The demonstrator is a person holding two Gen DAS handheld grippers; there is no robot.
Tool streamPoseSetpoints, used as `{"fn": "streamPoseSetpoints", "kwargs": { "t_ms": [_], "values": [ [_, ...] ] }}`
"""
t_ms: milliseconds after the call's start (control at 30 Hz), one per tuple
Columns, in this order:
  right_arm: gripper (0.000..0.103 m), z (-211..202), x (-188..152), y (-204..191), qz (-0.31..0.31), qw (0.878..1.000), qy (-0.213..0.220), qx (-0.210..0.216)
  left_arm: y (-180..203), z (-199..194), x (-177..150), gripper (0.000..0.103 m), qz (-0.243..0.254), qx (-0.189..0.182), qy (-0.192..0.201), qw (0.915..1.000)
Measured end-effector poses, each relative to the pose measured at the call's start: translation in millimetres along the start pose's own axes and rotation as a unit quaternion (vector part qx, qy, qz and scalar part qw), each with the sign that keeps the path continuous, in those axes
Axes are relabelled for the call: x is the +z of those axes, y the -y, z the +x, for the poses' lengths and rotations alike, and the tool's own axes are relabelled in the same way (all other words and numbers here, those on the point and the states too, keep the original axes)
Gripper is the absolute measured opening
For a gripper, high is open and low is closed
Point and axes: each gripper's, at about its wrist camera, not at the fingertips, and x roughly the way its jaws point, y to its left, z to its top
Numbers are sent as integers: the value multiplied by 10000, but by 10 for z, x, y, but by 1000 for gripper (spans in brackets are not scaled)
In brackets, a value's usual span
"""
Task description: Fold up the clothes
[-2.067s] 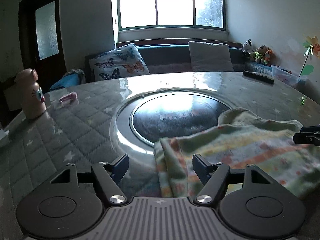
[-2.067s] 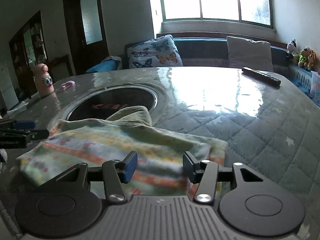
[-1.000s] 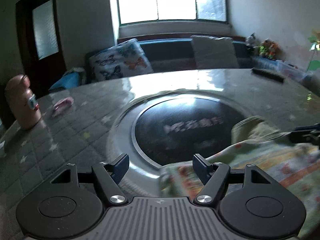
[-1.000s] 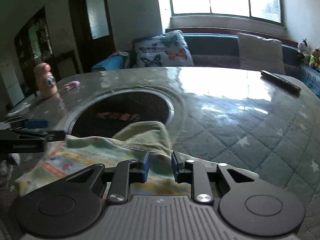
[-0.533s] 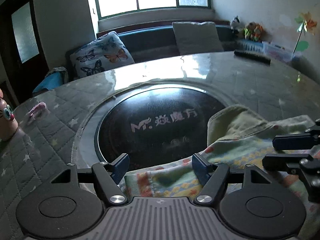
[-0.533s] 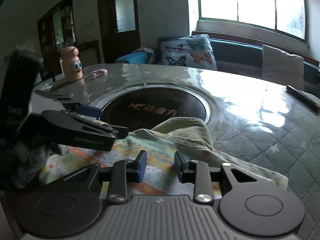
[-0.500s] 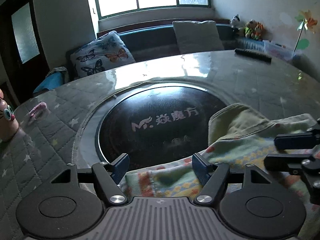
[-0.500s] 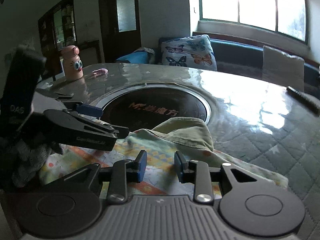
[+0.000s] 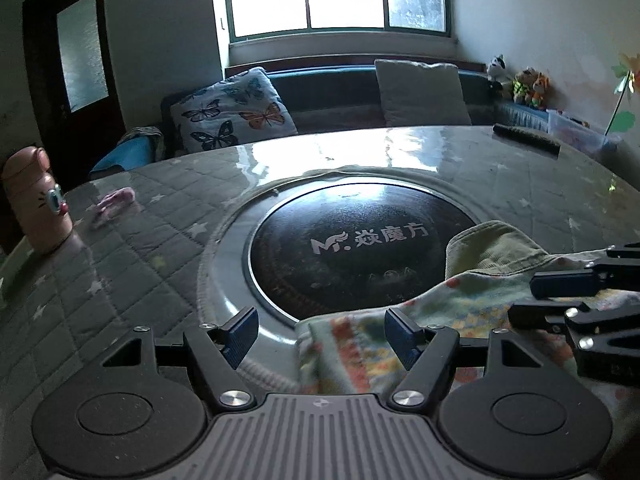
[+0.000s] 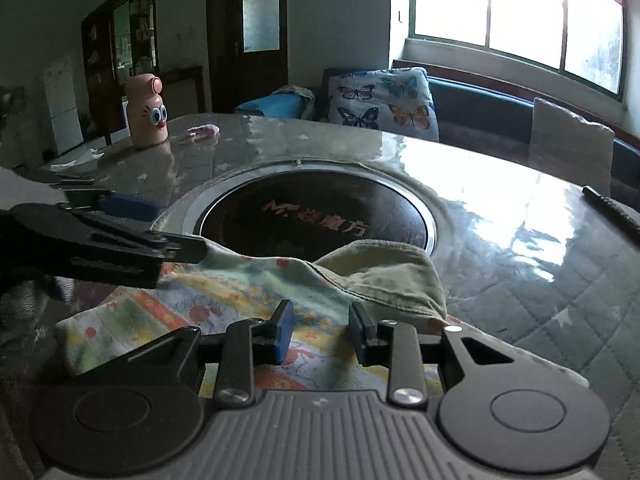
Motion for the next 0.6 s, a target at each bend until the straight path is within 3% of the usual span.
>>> {"fn": "streamPoseSetpoints", "kwargs": {
  "t_ms": [200, 367, 600],
  "values": [
    [30, -230, -107, -108, -202, 9997, 104, 17, 39, -225, -107, 73, 17, -183, 140, 9997],
    [31, -263, -244, -204, -470, 9988, 112, -63, 99, -222, -219, 73, 47, -174, 3, 9998],
    [30, -591, -355, -371, -560, 9979, 227, 223, 58, -341, -364, 73, -22, -157, -10, 9999]
  ]
}}
